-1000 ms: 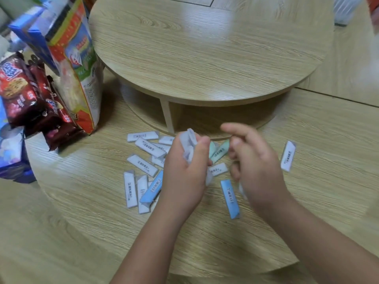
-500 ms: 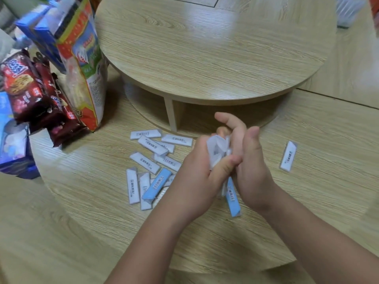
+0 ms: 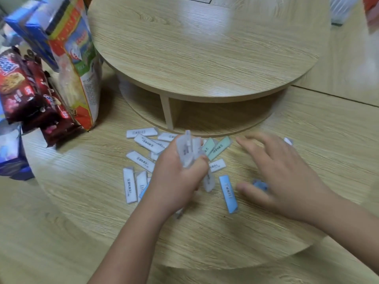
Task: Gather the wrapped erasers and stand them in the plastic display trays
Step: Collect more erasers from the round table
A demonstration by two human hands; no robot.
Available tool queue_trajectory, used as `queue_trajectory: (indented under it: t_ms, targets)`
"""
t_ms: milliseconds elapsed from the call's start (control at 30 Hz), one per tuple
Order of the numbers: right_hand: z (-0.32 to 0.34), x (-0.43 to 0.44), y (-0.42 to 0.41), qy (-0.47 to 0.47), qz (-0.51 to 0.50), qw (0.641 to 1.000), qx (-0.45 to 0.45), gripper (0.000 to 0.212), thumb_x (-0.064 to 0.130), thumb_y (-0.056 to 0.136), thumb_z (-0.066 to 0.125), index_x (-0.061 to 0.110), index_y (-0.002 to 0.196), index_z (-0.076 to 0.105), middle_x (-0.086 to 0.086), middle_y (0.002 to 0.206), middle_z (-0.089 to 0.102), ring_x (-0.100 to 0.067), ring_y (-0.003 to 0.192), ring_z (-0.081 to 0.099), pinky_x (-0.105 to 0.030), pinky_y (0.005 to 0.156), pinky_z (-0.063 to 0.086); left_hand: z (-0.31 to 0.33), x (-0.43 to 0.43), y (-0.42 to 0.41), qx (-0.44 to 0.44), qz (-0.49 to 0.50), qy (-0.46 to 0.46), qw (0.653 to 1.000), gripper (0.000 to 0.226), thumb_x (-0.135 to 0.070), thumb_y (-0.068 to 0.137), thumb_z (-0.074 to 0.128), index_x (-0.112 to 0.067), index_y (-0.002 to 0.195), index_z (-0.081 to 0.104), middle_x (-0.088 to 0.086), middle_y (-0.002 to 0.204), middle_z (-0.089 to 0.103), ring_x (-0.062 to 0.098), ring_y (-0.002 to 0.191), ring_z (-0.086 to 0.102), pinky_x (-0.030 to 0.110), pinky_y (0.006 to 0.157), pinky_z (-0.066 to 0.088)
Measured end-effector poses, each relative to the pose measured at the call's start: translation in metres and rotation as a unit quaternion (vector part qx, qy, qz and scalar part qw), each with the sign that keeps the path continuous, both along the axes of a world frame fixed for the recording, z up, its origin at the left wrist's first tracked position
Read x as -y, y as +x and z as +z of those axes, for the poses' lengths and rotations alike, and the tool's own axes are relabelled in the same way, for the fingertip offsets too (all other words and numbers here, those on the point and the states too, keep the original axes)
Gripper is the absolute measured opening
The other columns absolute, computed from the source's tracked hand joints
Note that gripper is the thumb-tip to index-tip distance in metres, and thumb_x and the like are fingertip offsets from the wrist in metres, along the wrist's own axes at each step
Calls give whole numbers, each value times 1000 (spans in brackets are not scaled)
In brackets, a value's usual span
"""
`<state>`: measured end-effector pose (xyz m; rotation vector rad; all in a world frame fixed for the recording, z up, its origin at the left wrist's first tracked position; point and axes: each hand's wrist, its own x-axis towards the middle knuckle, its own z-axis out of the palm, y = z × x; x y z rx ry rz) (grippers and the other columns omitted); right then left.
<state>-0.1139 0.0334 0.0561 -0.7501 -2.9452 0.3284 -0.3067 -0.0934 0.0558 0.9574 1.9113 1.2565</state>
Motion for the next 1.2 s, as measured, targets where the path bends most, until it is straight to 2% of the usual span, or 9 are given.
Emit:
queue_trajectory:
  t_ms: [167, 300, 400, 500, 633, 867, 967, 1100, 1200]
  targets:
    - [-18, 28, 41, 27, -110, 985, 131, 85, 86, 79, 30, 17, 123, 54, -1, 107, 53, -25, 95, 57, -41, 74, 53, -2, 1, -12, 14, 42, 6, 999, 35, -32, 75, 59, 2, 84, 62, 19, 75, 66, 35, 68, 65, 43, 55, 57]
    - [-42, 48, 30, 7, -154, 986, 68, 45, 38, 76, 75, 12, 110, 61, -2, 93, 54, -26, 77, 57, -36, 59, 51, 0, 2, -13, -14, 39, 10, 999, 23, -21, 76, 55, 1, 71, 57, 14, 68, 61, 24, 63, 61, 38, 56, 50]
    - [-46, 53, 25, 3, -180, 983, 23, 33, 15, 74, 79, 7, 101, 62, -6, 86, 55, -27, 71, 56, -31, 60, 44, 0, 7, -16, 0, 40, 9, 999, 23, -21, 80, 54, 2, 78, 55, 21, 72, 62, 34, 70, 63, 47, 63, 53]
    - [-36, 62, 3, -55, -210, 976, -16, 24, 21, 86, 64, 10, 107, 60, -4, 95, 53, -23, 78, 55, -28, 67, 39, 1, 11, -18, 22, 22, -5, 999, 13, -22, 86, 55, -9, 87, 57, 11, 72, 68, 22, 68, 69, 41, 65, 57]
    - [-36, 80, -27, -112, -216, 970, -7, 31, 30, 91, 56, 15, 118, 56, -3, 109, 47, -21, 88, 51, -30, 71, 45, 0, 15, -14, 29, 14, -17, 999, 19, -30, 77, 59, -13, 85, 55, 14, 80, 69, 30, 71, 69, 54, 64, 57]
    - [-40, 90, -41, -95, -226, 969, 15, 36, 9, 80, 70, 15, 112, 56, -4, 89, 54, -25, 73, 50, -37, 62, 46, 0, 22, -7, 4, -1, -22, 1000, 15, -16, 86, 63, -3, 84, 56, 18, 82, 63, 29, 74, 62, 42, 67, 50]
    - [-42, 95, -41, -73, -208, 975, 14, 42, -6, 70, 64, 8, 110, 61, -6, 88, 51, -24, 68, 49, -36, 57, 47, -1, 26, -5, 30, 13, -14, 999, 11, -25, 82, 63, -21, 91, 58, 2, 75, 63, 17, 68, 60, 34, 61, 50]
    - [-21, 87, -45, -148, -212, 964, -67, 23, 5, 87, 52, 14, 109, 53, 2, 100, 37, -18, 63, 44, -25, 50, 33, 1, 28, -3, 80, -6, -9, 997, 24, -26, 81, 76, -32, 94, 57, -8, 70, 62, 10, 63, 62, 32, 62, 54]
    - [-7, 82, -60, -221, -185, 951, -109, 23, 26, 94, 43, 27, 117, 44, 8, 106, 43, -13, 82, 51, -27, 64, 42, 1, 26, -1, 130, -31, 7, 991, 42, -23, 71, 87, -32, 97, 56, -5, 72, 65, 14, 65, 65, 31, 62, 55]
